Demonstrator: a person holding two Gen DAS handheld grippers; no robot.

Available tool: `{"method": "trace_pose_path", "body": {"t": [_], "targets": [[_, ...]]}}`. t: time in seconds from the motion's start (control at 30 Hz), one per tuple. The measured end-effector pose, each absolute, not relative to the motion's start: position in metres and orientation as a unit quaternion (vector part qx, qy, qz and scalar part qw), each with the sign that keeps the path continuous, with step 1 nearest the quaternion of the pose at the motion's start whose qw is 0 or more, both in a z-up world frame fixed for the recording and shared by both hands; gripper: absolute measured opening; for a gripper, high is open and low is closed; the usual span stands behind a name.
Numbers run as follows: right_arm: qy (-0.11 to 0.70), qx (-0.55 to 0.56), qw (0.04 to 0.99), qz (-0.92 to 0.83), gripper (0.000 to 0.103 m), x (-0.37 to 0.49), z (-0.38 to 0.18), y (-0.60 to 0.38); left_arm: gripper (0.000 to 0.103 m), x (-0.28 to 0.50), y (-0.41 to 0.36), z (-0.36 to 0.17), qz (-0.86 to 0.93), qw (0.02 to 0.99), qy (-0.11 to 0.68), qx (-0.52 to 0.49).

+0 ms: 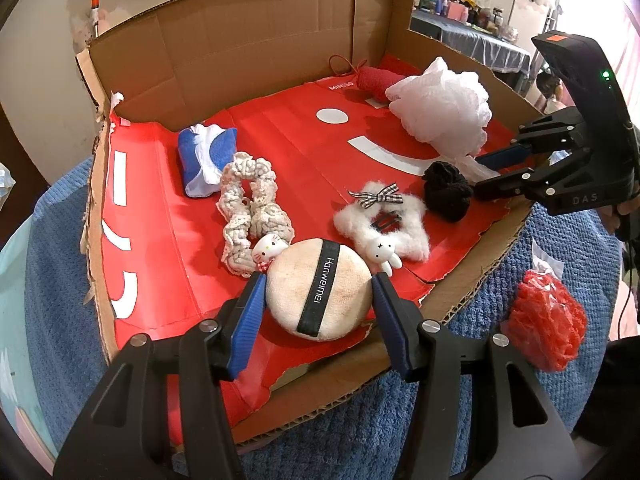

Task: Organize soft objects
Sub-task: 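Open the right tool to drop the white cloth while the left tool holds the powder puff, then open the left tool to release the beige powder puff on the box floor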

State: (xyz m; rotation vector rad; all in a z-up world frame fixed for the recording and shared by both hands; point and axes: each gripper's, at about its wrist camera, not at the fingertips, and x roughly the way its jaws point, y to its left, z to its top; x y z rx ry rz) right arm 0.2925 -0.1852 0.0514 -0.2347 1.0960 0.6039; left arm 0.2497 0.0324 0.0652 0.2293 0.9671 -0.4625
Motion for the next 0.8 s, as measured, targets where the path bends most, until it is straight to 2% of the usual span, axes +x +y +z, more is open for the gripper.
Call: {"method": "trace_pose_path", "body": {"t": [0.43,0.8], "targets": [[0.511,-0.107,0.804,0.283,0.049,0.2897,0.0535,-0.1839,0.053,0.2494,0.0317,0.0653,-0.217,0.854,0.461,0.11],[0.513,-0.107,0.803,0.283,0.053,0.2897,0.0534,-0.1831,0.056,0.2518,0.0309,0.0654,-0.217,0.85,0.466,0.112]]}}
